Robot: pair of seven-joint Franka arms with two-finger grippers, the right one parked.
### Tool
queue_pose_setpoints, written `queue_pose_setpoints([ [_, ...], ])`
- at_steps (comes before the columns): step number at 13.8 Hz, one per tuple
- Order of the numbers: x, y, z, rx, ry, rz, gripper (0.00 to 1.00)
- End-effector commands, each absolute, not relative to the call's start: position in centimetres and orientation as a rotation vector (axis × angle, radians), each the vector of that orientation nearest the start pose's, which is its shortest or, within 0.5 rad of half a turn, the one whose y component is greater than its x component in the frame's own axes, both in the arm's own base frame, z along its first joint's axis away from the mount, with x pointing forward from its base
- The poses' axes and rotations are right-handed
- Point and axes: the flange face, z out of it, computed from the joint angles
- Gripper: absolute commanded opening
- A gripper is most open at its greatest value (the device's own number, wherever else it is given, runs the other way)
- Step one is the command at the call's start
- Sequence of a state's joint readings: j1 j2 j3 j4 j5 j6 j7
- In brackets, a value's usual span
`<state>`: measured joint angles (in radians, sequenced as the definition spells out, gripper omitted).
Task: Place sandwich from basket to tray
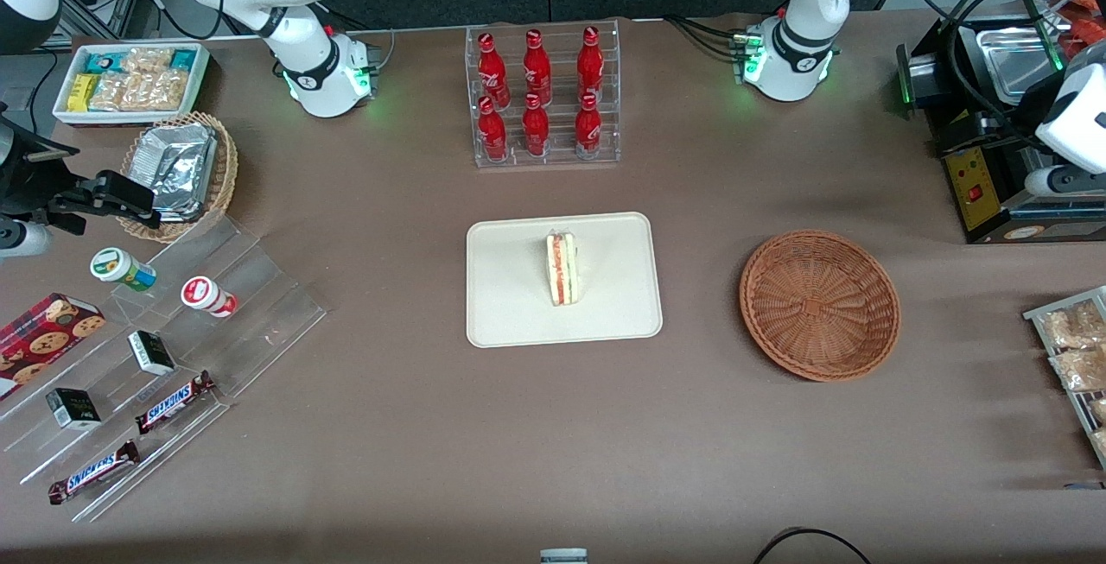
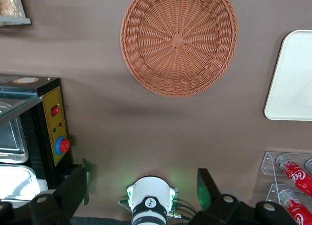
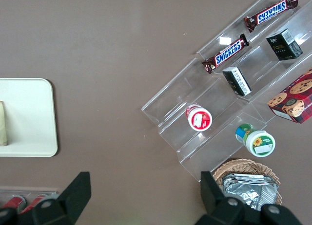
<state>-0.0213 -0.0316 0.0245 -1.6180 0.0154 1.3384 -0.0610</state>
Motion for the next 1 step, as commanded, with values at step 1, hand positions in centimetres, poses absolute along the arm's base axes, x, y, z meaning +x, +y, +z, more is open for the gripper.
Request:
queue_pose_setpoints([
  [1,52.79,-0.81,60.25,-3.084,-0.052,0.369,1.00],
])
